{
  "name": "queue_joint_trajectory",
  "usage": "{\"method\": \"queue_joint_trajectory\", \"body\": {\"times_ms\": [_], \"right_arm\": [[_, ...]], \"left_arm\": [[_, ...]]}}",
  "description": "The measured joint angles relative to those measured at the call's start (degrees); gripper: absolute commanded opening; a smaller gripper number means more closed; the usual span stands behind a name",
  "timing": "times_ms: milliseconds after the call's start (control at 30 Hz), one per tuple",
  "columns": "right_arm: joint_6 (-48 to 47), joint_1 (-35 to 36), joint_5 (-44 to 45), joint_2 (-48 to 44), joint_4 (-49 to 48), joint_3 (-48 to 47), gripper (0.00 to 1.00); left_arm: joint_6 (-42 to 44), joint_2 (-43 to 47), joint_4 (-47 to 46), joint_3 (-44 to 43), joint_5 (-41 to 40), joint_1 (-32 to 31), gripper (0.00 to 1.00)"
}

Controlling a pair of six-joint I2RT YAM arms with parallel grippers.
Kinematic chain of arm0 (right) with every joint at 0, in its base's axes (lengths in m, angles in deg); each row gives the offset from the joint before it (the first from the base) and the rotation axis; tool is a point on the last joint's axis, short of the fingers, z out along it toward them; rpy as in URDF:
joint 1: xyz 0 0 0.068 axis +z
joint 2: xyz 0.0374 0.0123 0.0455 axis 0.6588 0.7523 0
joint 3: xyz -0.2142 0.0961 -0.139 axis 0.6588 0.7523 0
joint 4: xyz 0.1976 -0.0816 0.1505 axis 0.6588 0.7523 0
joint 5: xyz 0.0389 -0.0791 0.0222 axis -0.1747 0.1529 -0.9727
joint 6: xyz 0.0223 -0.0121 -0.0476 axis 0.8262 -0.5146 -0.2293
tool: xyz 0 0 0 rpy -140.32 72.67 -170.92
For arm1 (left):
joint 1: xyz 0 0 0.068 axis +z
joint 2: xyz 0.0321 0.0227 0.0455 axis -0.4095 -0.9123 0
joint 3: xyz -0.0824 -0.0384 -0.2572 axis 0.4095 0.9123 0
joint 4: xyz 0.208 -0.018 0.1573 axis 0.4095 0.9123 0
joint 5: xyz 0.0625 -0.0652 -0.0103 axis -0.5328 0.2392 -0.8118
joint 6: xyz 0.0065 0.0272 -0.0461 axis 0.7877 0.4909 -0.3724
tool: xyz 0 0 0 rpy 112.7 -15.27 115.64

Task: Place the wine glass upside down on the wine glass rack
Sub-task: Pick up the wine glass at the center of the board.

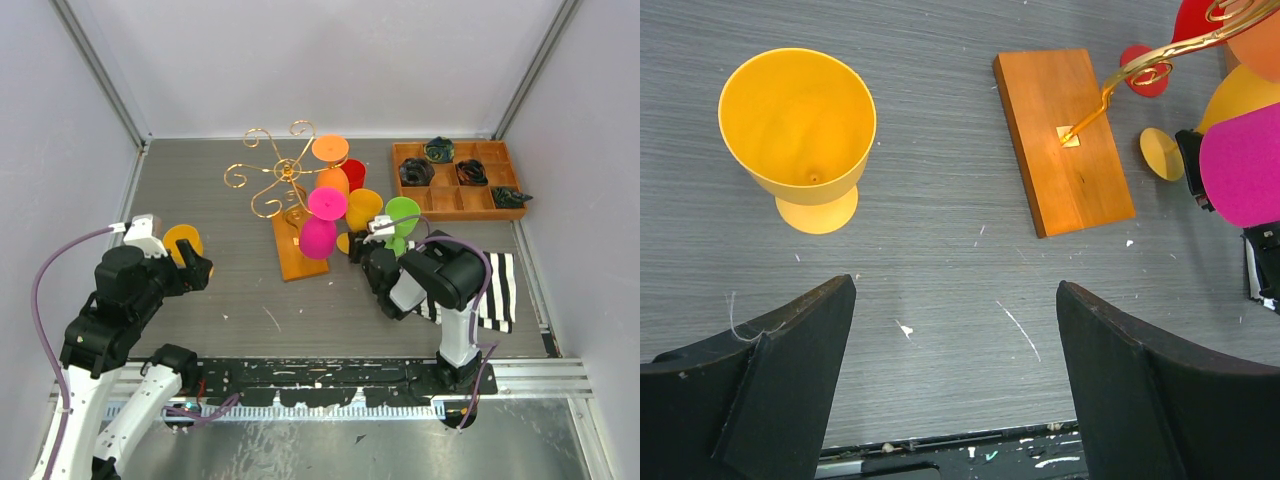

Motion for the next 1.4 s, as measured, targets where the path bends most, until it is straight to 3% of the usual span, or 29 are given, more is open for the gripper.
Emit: {"method": "queue_joint_trajectory", "body": {"times_ms": [367, 833, 967, 1033, 1200, 1400], "right_arm": [[-0.13, -0.02, -1.07, 1.22, -5.18, 2.43, 0.01], [-0.35, 0.0, -3.89, -6.34, -6.93, 13.68, 0.01], [0.44, 0.13, -4.31, -10.71, -6.86, 17.4, 0.01], [0.87, 0.35, -4.76, -14.62, -6.51, 19.19, 0.01], [1.38, 1.14, -6.8, -31.34, 1.97, 20.04, 0.01], [1.53, 1.4, -7.56, -57.37, 25.07, 19.8, 0.01]], "left_arm": [[0.0, 0.0, 0.0, 0.0, 0.0, 0.0, 0.89], [0.02, 0.33, 0.0, 0.0, -0.04, 0.0, 0.89], [0.04, 0.92, -0.04, 0.0, -0.02, 0.0, 0.94], [0.13, 1.16, -0.17, 0.0, 0.04, 0.0, 0.99], [0.42, 2.97, -0.85, 0.02, 0.24, 0.0, 0.98], [0.52, 6.71, -1.88, 0.0, 2.69, 0.0, 0.98]]}}
